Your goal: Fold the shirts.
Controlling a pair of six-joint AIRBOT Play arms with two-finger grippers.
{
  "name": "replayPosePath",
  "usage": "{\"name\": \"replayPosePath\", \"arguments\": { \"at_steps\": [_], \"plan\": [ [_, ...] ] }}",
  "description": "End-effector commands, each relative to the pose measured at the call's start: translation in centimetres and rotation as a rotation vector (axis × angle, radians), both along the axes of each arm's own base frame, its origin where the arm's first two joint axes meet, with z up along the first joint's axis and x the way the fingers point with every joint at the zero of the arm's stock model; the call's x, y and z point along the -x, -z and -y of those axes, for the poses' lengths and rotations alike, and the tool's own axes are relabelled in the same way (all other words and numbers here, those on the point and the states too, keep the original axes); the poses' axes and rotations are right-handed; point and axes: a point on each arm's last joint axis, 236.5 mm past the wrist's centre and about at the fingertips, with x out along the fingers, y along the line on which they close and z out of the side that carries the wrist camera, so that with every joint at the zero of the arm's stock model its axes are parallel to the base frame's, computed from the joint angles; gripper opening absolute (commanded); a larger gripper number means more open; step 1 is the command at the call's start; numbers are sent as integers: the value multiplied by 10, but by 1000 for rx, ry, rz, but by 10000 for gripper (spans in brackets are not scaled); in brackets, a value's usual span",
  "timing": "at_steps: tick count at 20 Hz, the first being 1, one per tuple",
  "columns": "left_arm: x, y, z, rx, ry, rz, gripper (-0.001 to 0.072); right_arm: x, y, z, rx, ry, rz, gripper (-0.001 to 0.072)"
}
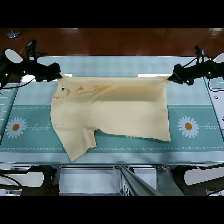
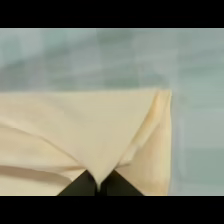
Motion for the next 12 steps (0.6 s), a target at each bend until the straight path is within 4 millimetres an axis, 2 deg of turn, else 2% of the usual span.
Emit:
{"name": "replayPosePath", "arguments": {
  "at_steps": [1,3,4,5,6,7,8,9,10,11,12],
  "plan": [
    [58,34,-15,-74,150,-218,28,66,36,4,75,-162,-247,19],
    [64,47,-22,-84,129,-241,29,68,54,1,89,-134,-255,19],
    [63,50,-18,-70,120,-234,33,64,60,-2,90,-104,-243,73],
    [63,50,-9,-39,122,-238,200,60,61,-5,85,-76,-241,440],
    [67,48,-3,-21,136,-253,681,59,55,-9,65,-83,-235,616],
    [72,45,-8,-47,157,-276,704,61,45,-8,57,-97,-245,617],
    [79,39,-21,-85,166,-308,704,64,31,2,71,-108,-248,617],
    [86,31,-34,-103,148,-327,704,67,16,19,113,-98,-234,617],
    [93,22,-46,-88,87,-337,704,73,-1,44,181,-64,-209,617],
    [104,17,-55,-68,49,-340,703,84,-15,67,238,-17,-177,617],
    [125,20,-66,-61,10,-352,703,94,-23,81,259,47,-132,617]
  ]
}}
